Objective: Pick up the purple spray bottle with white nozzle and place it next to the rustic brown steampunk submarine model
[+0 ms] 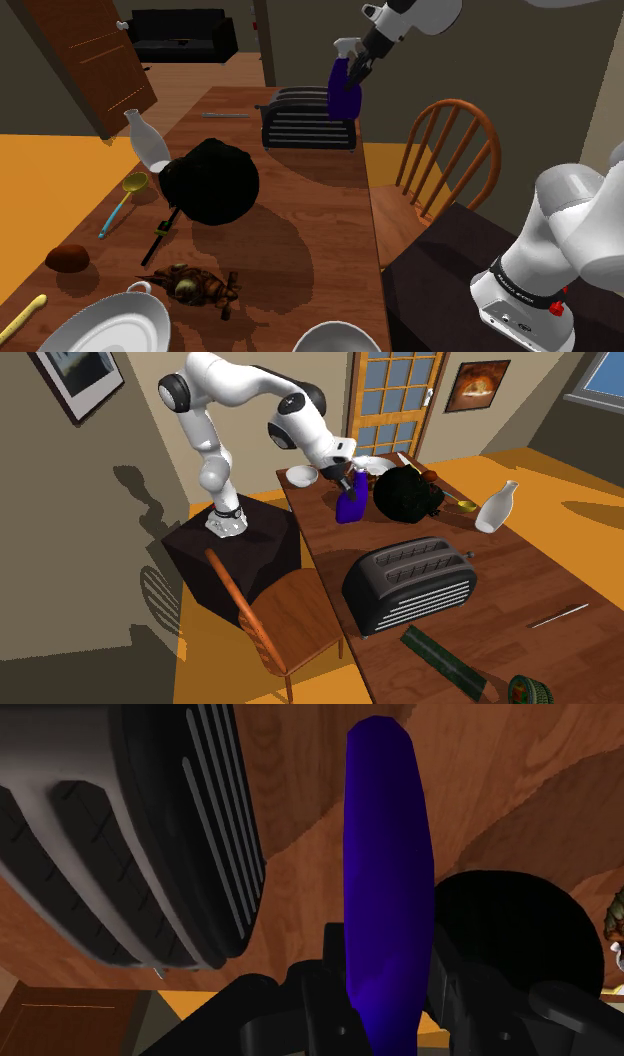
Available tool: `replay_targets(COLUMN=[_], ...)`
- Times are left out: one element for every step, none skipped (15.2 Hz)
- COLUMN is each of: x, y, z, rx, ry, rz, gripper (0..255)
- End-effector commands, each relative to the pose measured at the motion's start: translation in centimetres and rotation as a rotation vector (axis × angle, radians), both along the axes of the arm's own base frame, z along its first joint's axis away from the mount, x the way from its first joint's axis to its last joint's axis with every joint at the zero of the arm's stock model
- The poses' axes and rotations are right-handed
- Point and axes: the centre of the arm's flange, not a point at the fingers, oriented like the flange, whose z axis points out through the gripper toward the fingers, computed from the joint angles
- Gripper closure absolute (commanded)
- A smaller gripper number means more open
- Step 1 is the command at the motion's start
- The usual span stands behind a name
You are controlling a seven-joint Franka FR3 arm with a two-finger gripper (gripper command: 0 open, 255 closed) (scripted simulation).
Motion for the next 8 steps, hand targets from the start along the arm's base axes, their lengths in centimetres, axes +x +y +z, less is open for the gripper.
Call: replay_targets(x=[0.0, 0.0, 0.0, 0.0, 0.0, 0.0, 0.0, 0.0], y=[0.1, 0.1, 0.1, 0.1, 0.1, 0.1, 0.1, 0.1], z=[1.1, 1.6, 2.1, 2.7, 3.2, 3.7, 4.2, 4.8], rx=[0.000, 0.000, 0.000, 0.000, 0.000, 0.000, 0.000, 0.000], ry=[0.000, 0.000, 0.000, 0.000, 0.000, 0.000, 0.000, 0.000], rz=[0.000, 0.000, 0.000, 0.000, 0.000, 0.000, 0.000, 0.000], gripper=[255, 255, 255, 255, 255, 255, 255, 255])
